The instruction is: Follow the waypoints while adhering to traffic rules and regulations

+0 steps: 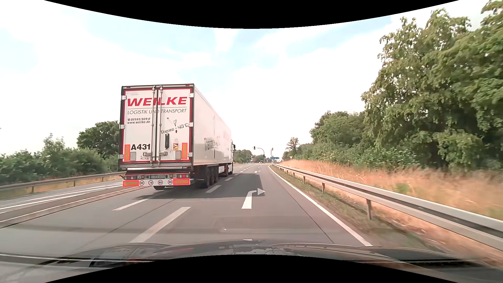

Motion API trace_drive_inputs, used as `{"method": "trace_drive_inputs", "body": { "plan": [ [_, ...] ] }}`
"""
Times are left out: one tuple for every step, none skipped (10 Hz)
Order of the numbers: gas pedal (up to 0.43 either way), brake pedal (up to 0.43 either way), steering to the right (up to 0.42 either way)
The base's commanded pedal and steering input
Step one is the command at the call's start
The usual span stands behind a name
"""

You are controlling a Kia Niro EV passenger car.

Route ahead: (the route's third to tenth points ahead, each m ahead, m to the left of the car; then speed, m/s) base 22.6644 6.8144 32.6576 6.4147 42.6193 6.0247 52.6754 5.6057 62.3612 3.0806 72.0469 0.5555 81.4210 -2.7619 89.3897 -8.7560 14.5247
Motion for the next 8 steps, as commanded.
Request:
{"method": "trace_drive_inputs", "body": {
  "plan": [
    [0.138,0.000,0.001],
    [0.138,0.000,0.001],
    [0.138,0.000,0.000],
    [0.138,0.000,-0.002],
    [0.138,0.000,-0.004],
    [0.138,0.000,-0.004],
    [0.118,0.000,-0.004],
    [0.110,0.000,-0.004]
  ]
}}
